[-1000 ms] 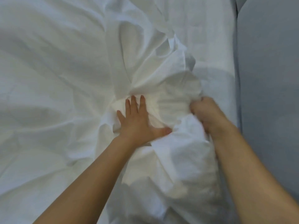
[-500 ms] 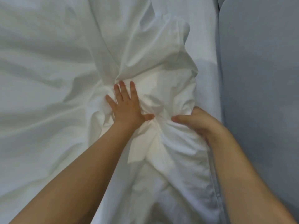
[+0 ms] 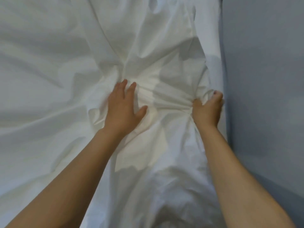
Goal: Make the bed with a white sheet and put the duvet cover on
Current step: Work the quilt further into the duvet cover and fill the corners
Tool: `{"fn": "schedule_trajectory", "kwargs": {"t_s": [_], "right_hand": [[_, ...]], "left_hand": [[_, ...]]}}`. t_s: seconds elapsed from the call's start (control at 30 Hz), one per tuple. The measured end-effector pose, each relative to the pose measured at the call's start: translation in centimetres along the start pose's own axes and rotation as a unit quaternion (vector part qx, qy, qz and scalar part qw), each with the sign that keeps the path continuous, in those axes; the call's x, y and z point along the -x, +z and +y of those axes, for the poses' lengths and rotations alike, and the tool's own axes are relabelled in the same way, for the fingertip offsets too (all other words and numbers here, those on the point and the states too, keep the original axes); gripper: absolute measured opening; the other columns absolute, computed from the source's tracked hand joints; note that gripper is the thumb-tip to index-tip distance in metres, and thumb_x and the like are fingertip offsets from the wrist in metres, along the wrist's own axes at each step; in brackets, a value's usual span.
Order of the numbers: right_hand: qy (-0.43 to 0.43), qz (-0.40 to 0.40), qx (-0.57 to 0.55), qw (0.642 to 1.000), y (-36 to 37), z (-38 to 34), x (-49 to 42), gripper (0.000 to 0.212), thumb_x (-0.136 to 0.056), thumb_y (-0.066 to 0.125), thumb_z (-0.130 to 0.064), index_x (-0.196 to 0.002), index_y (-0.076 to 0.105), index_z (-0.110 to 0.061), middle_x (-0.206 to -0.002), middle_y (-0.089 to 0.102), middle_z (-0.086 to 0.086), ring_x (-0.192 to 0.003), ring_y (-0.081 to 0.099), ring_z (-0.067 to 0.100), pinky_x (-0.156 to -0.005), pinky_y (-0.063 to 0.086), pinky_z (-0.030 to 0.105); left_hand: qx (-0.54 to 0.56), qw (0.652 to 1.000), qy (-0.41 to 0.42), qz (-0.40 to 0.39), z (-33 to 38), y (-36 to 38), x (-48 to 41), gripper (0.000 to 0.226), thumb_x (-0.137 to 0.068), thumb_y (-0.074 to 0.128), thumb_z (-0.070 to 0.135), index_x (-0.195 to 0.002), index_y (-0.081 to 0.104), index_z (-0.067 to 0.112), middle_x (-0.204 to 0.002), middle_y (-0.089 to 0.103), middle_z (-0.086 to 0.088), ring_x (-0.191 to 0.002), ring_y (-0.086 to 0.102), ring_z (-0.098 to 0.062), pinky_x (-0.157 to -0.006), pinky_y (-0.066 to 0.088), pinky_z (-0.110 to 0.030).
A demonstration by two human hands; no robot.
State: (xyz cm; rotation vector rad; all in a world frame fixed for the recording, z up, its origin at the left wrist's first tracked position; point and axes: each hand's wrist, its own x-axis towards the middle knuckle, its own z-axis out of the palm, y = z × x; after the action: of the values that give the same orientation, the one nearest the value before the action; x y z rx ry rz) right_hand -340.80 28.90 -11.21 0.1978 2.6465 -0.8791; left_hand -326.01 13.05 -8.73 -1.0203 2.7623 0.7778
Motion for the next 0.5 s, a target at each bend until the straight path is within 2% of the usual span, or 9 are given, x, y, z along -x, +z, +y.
{"fn": "schedule_trajectory", "kwargs": {"t_s": [0.07,0.13,0.23,0.3,0.37,0.4,0.43,0.47,0.5], "right_hand": [[-0.14,0.085,0.048,0.985,-0.9,-0.9,1.8,0.063,-0.073,0.057,-0.005,-0.133,0.04,-0.001,-0.128,0.044,0.023,-0.115,0.041,0.037,-0.094,0.028,0.036],[-0.279,0.074,0.041,0.956,-0.9,-2.4,5.1,0.058,-0.068,0.055,-0.001,-0.125,0.048,0.004,-0.12,0.047,0.027,-0.108,0.042,0.04,-0.095,0.028,0.037],[-0.371,-0.132,0.04,0.918,0.8,-4.0,10.4,0.046,-0.073,0.06,-0.005,-0.118,0.054,0.005,-0.116,0.05,0.024,-0.106,0.048,0.04,-0.094,0.039,0.043],[-0.387,-0.269,0.1,0.876,2.4,-4.6,13.5,0.051,-0.082,0.061,-0.014,-0.129,0.047,-0.001,-0.129,0.045,0.018,-0.117,0.043,0.035,-0.101,0.035,0.038],[-0.415,-0.316,0.135,0.842,4.1,-4.8,15.8,0.054,-0.087,0.057,-0.021,-0.137,0.04,-0.007,-0.138,0.039,0.011,-0.124,0.036,0.028,-0.104,0.028,0.032],[-0.422,-0.322,0.138,0.836,4.8,-5.0,16.7,0.054,-0.088,0.055,-0.022,-0.138,0.038,-0.008,-0.139,0.038,0.009,-0.126,0.035,0.026,-0.104,0.027,0.031],[-0.424,-0.323,0.139,0.835,5.3,-5.3,17.5,0.054,-0.089,0.054,-0.023,-0.138,0.037,-0.009,-0.14,0.037,0.009,-0.126,0.034,0.026,-0.105,0.027,0.031],[-0.425,-0.32,0.14,0.835,5.7,-5.7,18.4,0.054,-0.088,0.055,-0.023,-0.137,0.038,-0.009,-0.138,0.038,0.009,-0.126,0.035,0.026,-0.104,0.028,0.032],[-0.427,-0.314,0.138,0.836,6.1,-6.1,19.2,0.054,-0.087,0.056,-0.024,-0.136,0.038,-0.009,-0.136,0.039,0.01,-0.124,0.036,0.027,-0.103,0.03,0.033]], "left_hand": [[0.014,0.994,-0.014,0.11,-1.3,-1.3,1.7,0.067,-0.086,0.058,0.038,-0.141,0.038,0.006,-0.148,0.033,-0.019,-0.138,0.025,-0.036,-0.113,0.016,-0.048],[-0.014,0.981,-0.109,0.162,-3.6,-2.1,3.4,0.06,-0.089,0.052,0.037,-0.14,0.04,0.007,-0.144,0.039,-0.017,-0.136,0.029,-0.036,-0.111,0.019,-0.056],[-0.038,0.964,-0.248,0.088,-7.4,-1.6,5.6,0.059,-0.094,0.048,0.04,-0.146,0.031,0.016,-0.152,0.026,-0.009,-0.141,0.017,-0.028,-0.111,0.007,-0.058],[-0.07,0.967,-0.241,0.054,-8.9,-0.9,6.3,0.047,-0.096,0.046,0.035,-0.139,0.043,0.016,-0.148,0.035,-0.007,-0.139,0.022,-0.026,-0.112,0.005,-0.055],[-0.067,0.97,-0.207,0.105,-9.6,-1.0,5.7,0.028,-0.098,0.043,0.028,-0.107,0.063,0.011,-0.118,0.059,-0.011,-0.121,0.043,-0.03,-0.112,0.009,-0.053],[-0.044,0.971,-0.194,0.135,-9.6,-1.6,5.3,0.03,-0.099,0.039,0.028,-0.085,0.06,0.01,-0.094,0.061,-0.01,-0.103,0.052,-0.031,-0.11,0.017,-0.052],[-0.006,0.973,-0.171,0.156,-9.6,-2.2,5.0,0.036,-0.101,0.036,0.029,-0.07,0.048,0.014,-0.074,0.055,-0.006,-0.083,0.054,-0.03,-0.102,0.028,-0.049],[0.039,0.975,-0.139,0.168,-9.7,-3.0,5.1,0.04,-0.101,0.034,0.031,-0.063,0.037,0.018,-0.062,0.045,0.0,-0.066,0.049,-0.027,-0.086,0.039,-0.044],[0.07,0.977,-0.109,0.17,-10.1,-4.1,5.4,0.041,-0.099,0.034,0.035,-0.061,0.031,0.021,-0.056,0.039,0.003,-0.056,0.044,-0.023,-0.067,0.039,-0.038]]}}
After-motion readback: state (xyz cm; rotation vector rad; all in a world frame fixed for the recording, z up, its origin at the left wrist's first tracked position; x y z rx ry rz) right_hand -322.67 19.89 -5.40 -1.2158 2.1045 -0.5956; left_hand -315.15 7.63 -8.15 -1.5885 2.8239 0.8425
